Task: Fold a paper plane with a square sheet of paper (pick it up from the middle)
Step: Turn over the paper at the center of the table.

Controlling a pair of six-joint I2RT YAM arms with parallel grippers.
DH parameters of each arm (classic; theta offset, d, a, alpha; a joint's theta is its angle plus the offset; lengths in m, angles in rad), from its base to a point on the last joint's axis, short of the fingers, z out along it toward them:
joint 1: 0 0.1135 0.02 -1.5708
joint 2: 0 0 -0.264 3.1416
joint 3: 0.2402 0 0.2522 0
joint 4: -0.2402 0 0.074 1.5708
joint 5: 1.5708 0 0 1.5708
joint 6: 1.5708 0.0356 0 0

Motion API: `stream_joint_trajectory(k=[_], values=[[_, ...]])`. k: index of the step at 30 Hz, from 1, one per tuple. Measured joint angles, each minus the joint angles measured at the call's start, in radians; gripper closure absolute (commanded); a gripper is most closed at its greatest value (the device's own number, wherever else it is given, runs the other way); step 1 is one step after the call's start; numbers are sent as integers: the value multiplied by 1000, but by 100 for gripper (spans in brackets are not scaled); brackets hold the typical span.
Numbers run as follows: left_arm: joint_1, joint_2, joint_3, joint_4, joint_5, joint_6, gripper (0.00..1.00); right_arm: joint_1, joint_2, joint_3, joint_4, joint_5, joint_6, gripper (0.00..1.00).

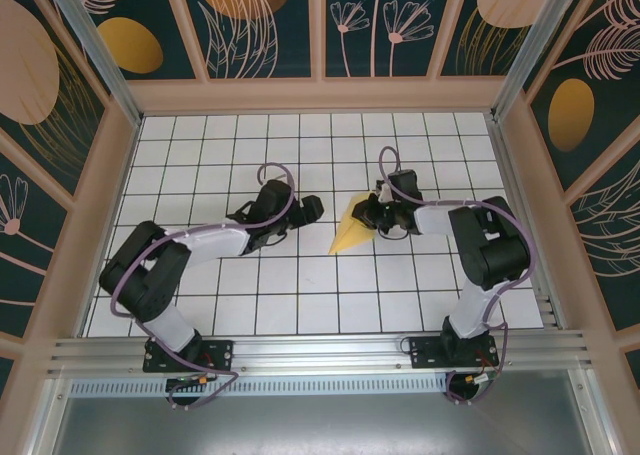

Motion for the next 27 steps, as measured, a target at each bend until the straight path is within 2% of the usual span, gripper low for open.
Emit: stream_joint_trajectory(k=[1,2,8,14,17,19,23,27], values=[[4,-23,-15,10,7,2,2,-2,-5,-2,17,-19,1,94],[7,-45,-31,24,19,2,2,-3,-9,-2,34,-37,2,94],[31,-157,-93,93,104,0,1,-13,-47,33,168,-213,27,94],[48,-167,-137,241,266,-76,2,-13,-47,104,246,-351,58,94],[49,-129,-145,328,344,-122,11,-13,-47,111,288,-399,92,94],[49,-100,-145,383,387,-152,21,-13,-47,113,307,-425,115,94],[50,-68,-145,462,433,-187,42,-12,-46,113,326,-458,141,93],[50,-61,-145,528,456,-212,58,-12,-46,113,333,-484,158,93]])
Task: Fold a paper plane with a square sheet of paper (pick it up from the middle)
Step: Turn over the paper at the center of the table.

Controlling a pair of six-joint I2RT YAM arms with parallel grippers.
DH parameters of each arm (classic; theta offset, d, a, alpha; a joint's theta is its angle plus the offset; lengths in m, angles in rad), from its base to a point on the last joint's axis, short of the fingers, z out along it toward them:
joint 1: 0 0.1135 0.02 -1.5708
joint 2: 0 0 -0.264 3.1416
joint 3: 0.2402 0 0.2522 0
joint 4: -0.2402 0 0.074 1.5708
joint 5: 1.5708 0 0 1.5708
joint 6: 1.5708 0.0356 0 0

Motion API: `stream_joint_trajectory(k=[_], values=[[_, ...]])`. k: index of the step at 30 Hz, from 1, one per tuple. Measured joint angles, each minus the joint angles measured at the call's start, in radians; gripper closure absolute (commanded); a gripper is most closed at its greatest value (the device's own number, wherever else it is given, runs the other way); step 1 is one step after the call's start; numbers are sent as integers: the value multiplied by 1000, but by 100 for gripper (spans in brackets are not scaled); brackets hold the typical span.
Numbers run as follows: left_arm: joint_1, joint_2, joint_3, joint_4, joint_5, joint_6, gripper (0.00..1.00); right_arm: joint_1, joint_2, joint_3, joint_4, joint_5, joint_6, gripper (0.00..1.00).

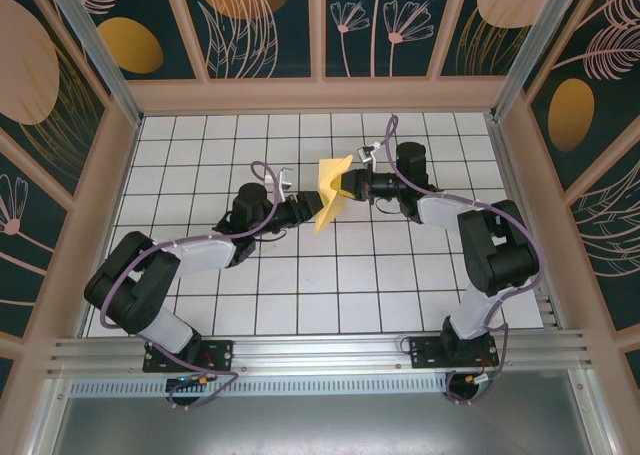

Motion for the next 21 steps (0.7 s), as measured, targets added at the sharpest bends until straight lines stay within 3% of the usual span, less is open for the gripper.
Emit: stream_joint_trajectory(k=[8,10,12,15,21], values=[[1,18,0,46,16,-19,89,0,13,14,-14,-19,0,89],[3,19,0,42,12,-19,92,-2,13,27,-52,-18,-20,80],[7,19,4,21,1,-7,94,-13,12,43,-108,1,-58,64],[11,3,35,-122,-65,52,94,-56,-7,52,-222,66,-125,46],[9,-51,218,-600,-391,253,94,-116,-106,52,-452,330,-258,33]])
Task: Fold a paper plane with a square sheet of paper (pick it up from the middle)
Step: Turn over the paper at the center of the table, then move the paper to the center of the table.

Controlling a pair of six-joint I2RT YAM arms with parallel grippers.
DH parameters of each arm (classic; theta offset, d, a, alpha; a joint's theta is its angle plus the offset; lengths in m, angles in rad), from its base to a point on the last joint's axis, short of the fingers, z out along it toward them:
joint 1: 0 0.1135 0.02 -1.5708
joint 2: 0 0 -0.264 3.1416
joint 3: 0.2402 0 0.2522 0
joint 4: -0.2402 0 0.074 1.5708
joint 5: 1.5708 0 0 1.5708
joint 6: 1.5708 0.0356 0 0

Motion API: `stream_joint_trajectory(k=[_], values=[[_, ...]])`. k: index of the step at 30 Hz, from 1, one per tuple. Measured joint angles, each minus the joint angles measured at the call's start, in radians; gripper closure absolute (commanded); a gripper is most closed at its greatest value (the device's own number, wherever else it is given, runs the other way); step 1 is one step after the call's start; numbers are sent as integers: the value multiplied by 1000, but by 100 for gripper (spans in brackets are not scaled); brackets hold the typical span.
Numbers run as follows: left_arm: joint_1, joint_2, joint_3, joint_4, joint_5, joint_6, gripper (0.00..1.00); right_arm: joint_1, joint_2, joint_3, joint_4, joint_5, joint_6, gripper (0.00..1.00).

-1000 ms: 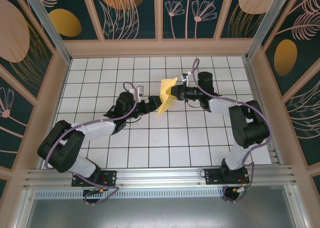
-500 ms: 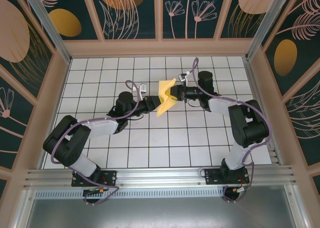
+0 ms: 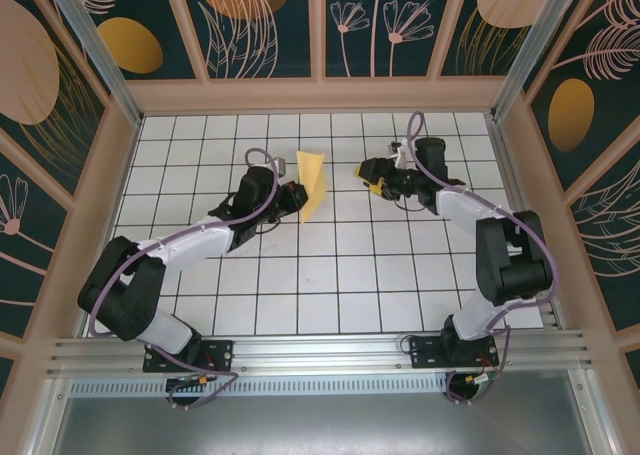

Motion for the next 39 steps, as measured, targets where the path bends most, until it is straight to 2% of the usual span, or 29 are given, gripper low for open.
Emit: stream_joint_trajectory(k=[5,9,12,15,16,19,21,25,27,32,35,39], values=[[-37,25,175,-341,-320,102,94,6,-92,-34,-71,199,-47,31],[-101,150,344,-573,-565,134,94,6,-117,-55,-100,299,-61,31],[-135,276,440,-699,-692,138,93,6,-117,-63,-119,348,-64,31],[-158,398,504,-790,-750,141,88,6,-118,-71,-133,384,-65,31],[-163,426,515,-801,-750,142,86,6,-117,-74,-135,391,-65,31],[-171,472,522,-797,-704,158,64,6,-117,-78,-141,410,-65,32],[-171,472,519,-765,-655,163,54,6,-117,-78,-141,416,-64,33],[-156,406,459,-661,-564,175,42,16,-116,-78,-141,419,-64,40],[-128,332,392,-598,-500,173,37,45,-97,-68,-145,424,-65,47],[-9,120,222,-460,-395,142,26,212,39,19,-156,438,-52,67],[52,31,148,-411,-390,113,17,327,121,87,-164,438,-39,71],[101,-47,47,-375,-392,77,14,459,227,209,-178,444,-31,74]])
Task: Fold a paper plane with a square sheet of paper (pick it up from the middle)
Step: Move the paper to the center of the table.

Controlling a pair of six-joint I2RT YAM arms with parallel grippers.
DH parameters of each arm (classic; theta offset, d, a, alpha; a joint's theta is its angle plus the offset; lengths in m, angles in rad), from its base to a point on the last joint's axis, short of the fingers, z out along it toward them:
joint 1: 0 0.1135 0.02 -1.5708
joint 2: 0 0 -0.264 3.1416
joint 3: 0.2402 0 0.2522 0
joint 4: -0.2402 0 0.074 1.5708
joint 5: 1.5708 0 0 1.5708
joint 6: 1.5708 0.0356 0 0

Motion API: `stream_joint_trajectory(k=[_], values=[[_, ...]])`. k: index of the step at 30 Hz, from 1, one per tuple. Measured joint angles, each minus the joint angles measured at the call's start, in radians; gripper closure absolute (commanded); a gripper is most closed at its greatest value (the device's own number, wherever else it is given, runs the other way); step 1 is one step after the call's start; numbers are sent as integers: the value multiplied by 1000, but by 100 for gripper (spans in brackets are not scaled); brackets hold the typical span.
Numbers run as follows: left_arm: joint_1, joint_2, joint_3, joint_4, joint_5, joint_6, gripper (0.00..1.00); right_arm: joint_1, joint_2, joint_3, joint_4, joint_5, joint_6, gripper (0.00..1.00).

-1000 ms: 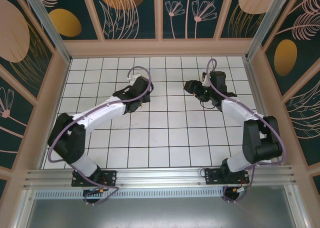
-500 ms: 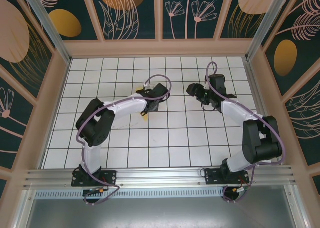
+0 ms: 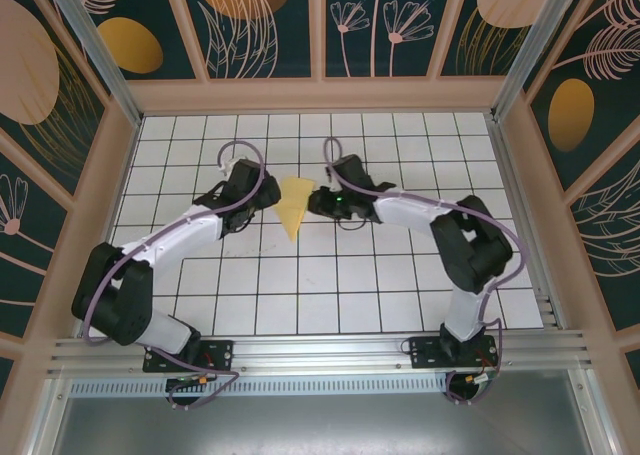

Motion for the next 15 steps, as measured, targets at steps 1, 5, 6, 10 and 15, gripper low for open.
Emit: stream_joint_trajectory(k=[1,5,6,10,15], values=[[11,-12,-22,3,1,-7,13,21,24,29,-3,0,0,74],[57,-60,-98,12,-1,-35,10,73,140,163,-41,-2,-2,76],[65,-71,-111,12,-1,-41,10,79,174,200,-56,-7,-4,76],[74,-93,-135,23,1,-54,9,90,297,331,-119,-15,-19,76],[75,-101,-147,31,8,-58,8,92,358,378,-203,-15,-60,77]])
